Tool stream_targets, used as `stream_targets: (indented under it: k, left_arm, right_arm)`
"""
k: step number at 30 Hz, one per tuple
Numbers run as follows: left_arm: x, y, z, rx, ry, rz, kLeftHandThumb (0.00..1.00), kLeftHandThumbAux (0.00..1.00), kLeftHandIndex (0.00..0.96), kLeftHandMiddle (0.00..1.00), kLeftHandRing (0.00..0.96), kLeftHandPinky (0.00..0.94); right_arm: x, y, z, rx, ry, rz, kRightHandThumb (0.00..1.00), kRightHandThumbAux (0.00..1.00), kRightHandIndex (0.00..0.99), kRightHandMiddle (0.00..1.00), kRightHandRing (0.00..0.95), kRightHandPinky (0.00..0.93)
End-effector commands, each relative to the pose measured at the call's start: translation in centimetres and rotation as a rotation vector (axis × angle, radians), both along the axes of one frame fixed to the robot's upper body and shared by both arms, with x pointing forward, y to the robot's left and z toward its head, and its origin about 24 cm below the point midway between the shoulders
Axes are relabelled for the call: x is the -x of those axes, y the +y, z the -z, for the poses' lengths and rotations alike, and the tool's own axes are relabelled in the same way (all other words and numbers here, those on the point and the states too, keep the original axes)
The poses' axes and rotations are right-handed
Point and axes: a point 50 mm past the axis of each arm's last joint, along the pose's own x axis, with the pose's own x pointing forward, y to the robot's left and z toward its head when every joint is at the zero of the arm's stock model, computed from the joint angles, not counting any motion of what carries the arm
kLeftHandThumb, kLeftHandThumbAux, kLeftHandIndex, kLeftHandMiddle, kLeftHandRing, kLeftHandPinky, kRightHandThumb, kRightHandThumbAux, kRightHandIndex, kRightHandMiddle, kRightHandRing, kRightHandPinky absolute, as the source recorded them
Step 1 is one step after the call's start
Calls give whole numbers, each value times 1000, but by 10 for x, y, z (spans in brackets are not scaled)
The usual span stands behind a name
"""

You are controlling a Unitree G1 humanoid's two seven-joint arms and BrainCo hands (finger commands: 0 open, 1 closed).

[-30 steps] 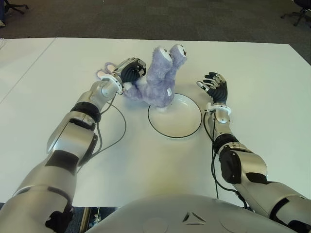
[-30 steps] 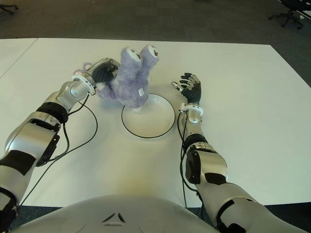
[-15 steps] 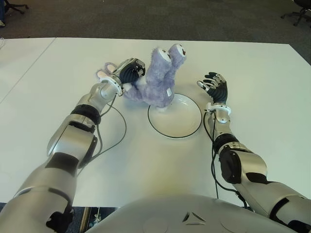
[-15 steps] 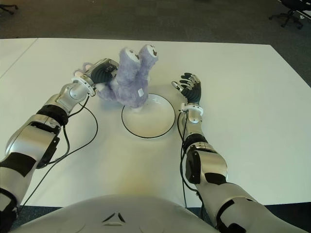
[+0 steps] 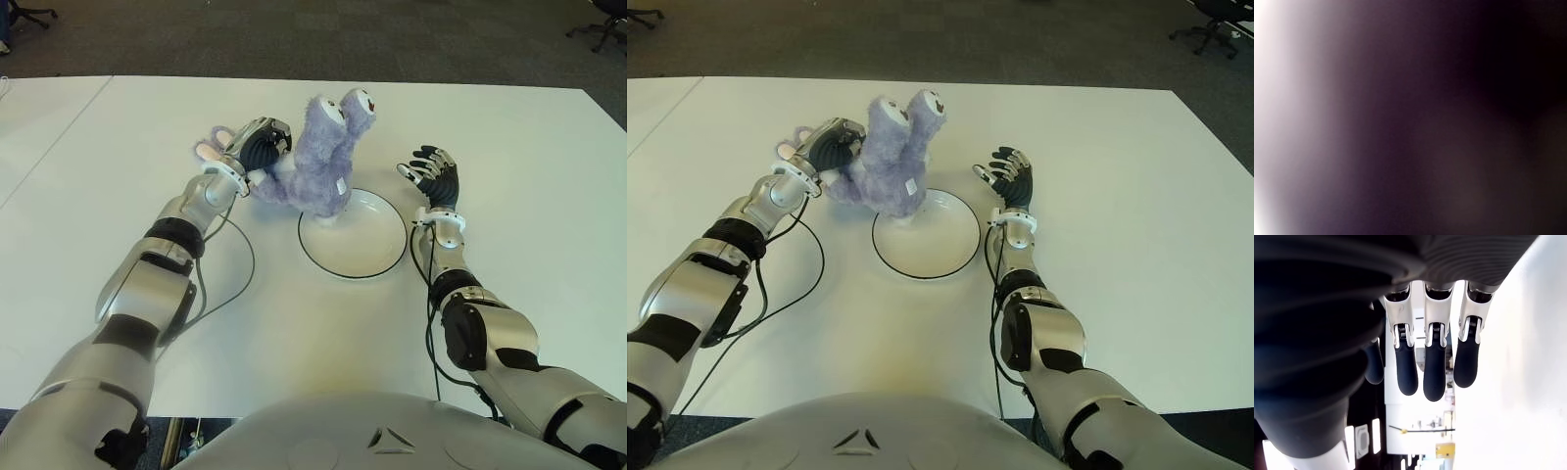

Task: Put the doll into the plate.

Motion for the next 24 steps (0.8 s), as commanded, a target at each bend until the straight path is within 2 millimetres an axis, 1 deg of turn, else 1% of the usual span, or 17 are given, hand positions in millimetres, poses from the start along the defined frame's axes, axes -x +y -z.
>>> stream_targets:
  k: [1, 2, 3, 4, 5, 9, 11, 12, 13, 16, 17, 19, 20, 22, 23, 24]
  left_arm:
    - [15, -10, 24, -56, 19, 55, 709, 684, 421, 632, 608, 529]
    - [16, -8, 25, -54, 20, 58, 708, 684, 420, 620, 594, 513]
    - [17, -7, 25, -52, 21, 61, 705, 687, 417, 559, 531, 462]
    - [18, -7, 26, -50, 25, 66, 704, 687, 417, 549, 520, 454]
    - [19, -6, 27, -48, 27, 70, 701, 689, 414, 498, 472, 424]
    - [21, -7, 27, -50, 25, 91, 695, 693, 409, 445, 421, 383]
    - [22, -7, 28, -55, 21, 100, 694, 694, 408, 440, 417, 380]
    - [22, -8, 28, -61, 20, 109, 563, 502, 275, 406, 386, 326]
    - [23, -8, 28, -66, 19, 115, 518, 454, 232, 379, 366, 319]
    - [25, -9, 29, -74, 27, 146, 489, 438, 206, 349, 342, 303]
    - [25, -10, 29, -76, 31, 157, 469, 430, 178, 311, 308, 266]
    - [27, -10, 29, -76, 34, 176, 462, 428, 169, 300, 298, 254]
    - [27, -10, 29, -76, 33, 183, 448, 413, 124, 247, 255, 217]
    - [28, -9, 28, -80, 29, 197, 444, 408, 111, 231, 242, 206]
    - [29, -9, 28, -82, 27, 202, 431, 386, 59, 142, 172, 168]
    - [30, -7, 25, -83, 20, 221, 427, 381, 45, 120, 154, 158]
  right_arm:
    - [104, 22, 115, -174, 518, 44, 42, 877, 295, 338, 374, 365]
    - [104, 22, 115, -174, 518, 44, 43, 878, 296, 338, 374, 366]
    - [104, 22, 115, -174, 518, 43, 44, 878, 296, 336, 373, 358]
    - [104, 22, 115, -172, 520, 43, 44, 878, 296, 336, 373, 357]
    - [104, 22, 116, -171, 521, 44, 40, 878, 292, 338, 373, 362]
    - [104, 23, 116, -171, 528, 44, 25, 877, 289, 340, 368, 351]
    - [104, 23, 116, -169, 528, 45, 23, 877, 289, 340, 367, 351]
    - [104, 23, 116, -168, 527, 45, 23, 876, 289, 341, 367, 360]
    - [104, 23, 116, -167, 526, 45, 23, 873, 290, 343, 368, 361]
    - [104, 23, 115, -165, 519, 45, 24, 871, 292, 344, 370, 359]
    - [104, 23, 115, -165, 517, 45, 23, 865, 294, 341, 370, 357]
    - [104, 23, 115, -163, 516, 43, 22, 864, 295, 340, 370, 357]
    - [104, 23, 115, -162, 517, 42, 20, 859, 293, 338, 369, 365]
    - [104, 23, 115, -159, 520, 40, 20, 858, 293, 337, 369, 367]
    - [104, 23, 115, -158, 522, 40, 25, 859, 290, 337, 370, 372]
    - [104, 23, 115, -156, 524, 39, 28, 858, 289, 337, 370, 373]
